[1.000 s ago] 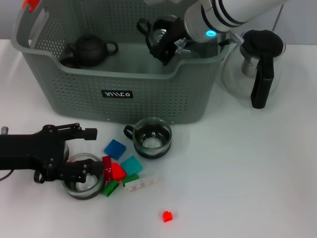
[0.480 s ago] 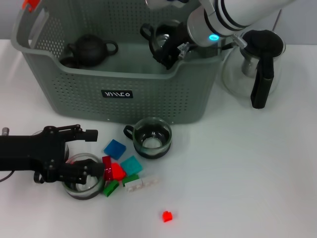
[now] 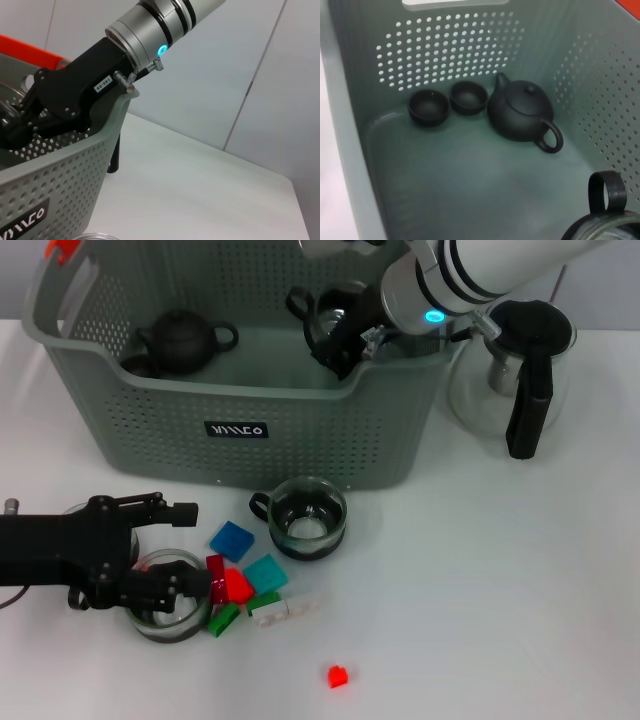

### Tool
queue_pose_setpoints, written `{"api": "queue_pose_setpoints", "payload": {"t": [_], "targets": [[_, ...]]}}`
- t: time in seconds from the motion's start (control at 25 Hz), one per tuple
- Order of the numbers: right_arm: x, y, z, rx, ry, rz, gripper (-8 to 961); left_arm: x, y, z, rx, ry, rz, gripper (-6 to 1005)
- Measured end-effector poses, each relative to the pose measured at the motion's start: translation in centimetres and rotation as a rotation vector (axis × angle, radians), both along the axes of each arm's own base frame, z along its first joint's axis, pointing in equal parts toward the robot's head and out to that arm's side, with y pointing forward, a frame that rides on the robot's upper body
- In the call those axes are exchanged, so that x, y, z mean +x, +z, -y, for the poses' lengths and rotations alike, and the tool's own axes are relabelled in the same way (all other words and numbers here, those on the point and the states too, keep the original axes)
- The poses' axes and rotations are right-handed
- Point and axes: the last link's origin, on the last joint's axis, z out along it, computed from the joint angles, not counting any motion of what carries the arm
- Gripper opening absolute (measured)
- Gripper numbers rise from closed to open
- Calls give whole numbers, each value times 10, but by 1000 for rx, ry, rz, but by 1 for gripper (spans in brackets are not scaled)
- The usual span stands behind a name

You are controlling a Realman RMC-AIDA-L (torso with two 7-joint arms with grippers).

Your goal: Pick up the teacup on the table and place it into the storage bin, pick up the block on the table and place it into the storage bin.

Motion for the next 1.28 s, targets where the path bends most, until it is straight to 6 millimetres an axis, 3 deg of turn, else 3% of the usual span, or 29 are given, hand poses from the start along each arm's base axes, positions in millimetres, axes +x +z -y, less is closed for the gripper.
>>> {"api": "queue_pose_setpoints", "payload": {"t": [0.44, 0.68, 0.88, 1.08, 1.12, 1.28], "targets": [[-7, 5, 1, -3, 19, -18, 115, -1, 0, 1, 2, -2, -1, 947], [-17, 19, -2, 35, 39, -78, 374, -2, 4, 2, 2, -2, 3, 948], [-36, 45, -3, 96, 87, -185, 554, -2, 9, 4, -4, -10, 7, 948], [-57, 65, 17, 49, 145, -289, 602, -2, 17, 7, -22, -28, 14, 947], [-61, 68, 28, -2, 164, -312, 602, -1, 18, 7, -24, -31, 15, 947], [-63, 72, 50, -108, 195, -324, 604, -2, 21, 7, -25, -36, 12, 947]]}}
